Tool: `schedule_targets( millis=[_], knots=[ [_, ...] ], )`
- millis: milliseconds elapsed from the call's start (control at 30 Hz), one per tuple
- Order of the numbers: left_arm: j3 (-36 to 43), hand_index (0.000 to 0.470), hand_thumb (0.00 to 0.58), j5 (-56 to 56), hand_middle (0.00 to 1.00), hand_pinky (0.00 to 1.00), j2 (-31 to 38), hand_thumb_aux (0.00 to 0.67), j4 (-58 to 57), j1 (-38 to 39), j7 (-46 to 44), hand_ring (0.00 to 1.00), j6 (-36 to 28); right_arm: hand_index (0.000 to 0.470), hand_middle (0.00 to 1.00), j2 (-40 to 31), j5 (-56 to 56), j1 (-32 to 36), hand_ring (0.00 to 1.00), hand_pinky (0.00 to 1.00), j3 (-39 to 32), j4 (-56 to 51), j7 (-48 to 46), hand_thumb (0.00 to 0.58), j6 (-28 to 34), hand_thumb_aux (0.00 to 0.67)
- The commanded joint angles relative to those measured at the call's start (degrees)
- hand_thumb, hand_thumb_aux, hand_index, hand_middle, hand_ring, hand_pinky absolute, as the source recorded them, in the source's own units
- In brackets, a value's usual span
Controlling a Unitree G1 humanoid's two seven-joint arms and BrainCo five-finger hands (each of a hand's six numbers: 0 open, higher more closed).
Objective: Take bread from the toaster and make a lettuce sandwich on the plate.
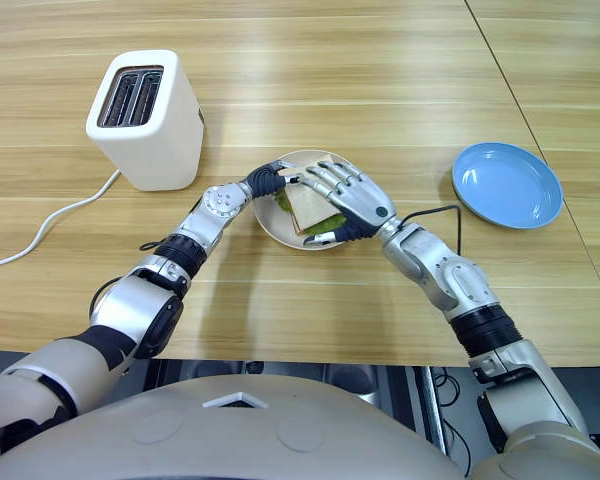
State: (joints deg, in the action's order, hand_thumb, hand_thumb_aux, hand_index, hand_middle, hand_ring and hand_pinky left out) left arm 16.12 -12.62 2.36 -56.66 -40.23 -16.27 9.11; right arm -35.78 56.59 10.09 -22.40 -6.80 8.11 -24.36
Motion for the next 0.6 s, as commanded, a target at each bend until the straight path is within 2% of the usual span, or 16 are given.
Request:
schedule_targets(
  millis=[33,200,367,400,433,467,500,600],
  knots=[
    [0.6,0.460,0.580,-1.6,1.00,1.00,0.5,0.670,-2.1,0.1,0.2,1.00,-0.4,0.000,0.00,-0.4,3.9,0.4,0.00,0.00,-5.2,-7.3,-8.0,0.000,2.7,0.000],
    [0.2,0.460,0.580,-1.6,1.00,1.00,0.4,0.670,-0.4,0.6,0.3,1.00,-0.4,0.000,0.00,0.5,2.7,0.2,0.00,0.00,-9.5,-16.0,-17.1,0.000,4.6,0.000],
    [-0.2,0.460,0.580,-2.2,1.00,1.00,1.4,0.670,4.2,1.3,2.1,1.00,0.1,0.000,0.00,0.7,0.9,-1.1,0.00,0.00,-11.1,-17.2,-21.3,0.000,4.4,0.000],
    [-0.4,0.393,0.568,-2.7,1.00,1.00,2.0,0.573,6.6,1.7,3.5,1.00,0.7,0.000,0.00,0.8,0.5,-1.2,0.00,0.00,-11.2,-17.0,-21.2,0.000,4.2,0.000],
    [-0.7,0.184,0.371,-3.3,0.77,0.77,2.5,0.268,9.3,2.2,4.9,0.77,1.1,0.000,0.00,1.0,0.4,-1.2,0.00,0.00,-11.4,-16.8,-21.2,0.000,4.1,0.000],
    [-1.5,0.000,0.000,-3.5,0.20,0.20,3.0,0.000,12.8,2.9,6.7,0.20,1.6,0.000,0.00,1.0,0.4,-1.1,0.00,0.00,-11.5,-16.6,-21.0,0.000,4.1,0.000],
    [-2.4,0.000,0.000,-3.4,0.00,0.00,3.3,0.000,16.2,3.6,7.9,0.00,1.9,0.000,0.00,1.1,0.3,-1.1,0.00,0.00,-11.6,-16.6,-20.7,0.000,4.1,0.000],
    [-5.4,0.000,0.000,-5.2,0.00,0.00,5.3,0.000,26.4,5.4,14.6,0.00,2.9,0.000,0.00,1.5,0.0,-0.8,0.00,0.00,-11.5,-16.7,-19.5,0.000,4.2,0.000]
  ],
)
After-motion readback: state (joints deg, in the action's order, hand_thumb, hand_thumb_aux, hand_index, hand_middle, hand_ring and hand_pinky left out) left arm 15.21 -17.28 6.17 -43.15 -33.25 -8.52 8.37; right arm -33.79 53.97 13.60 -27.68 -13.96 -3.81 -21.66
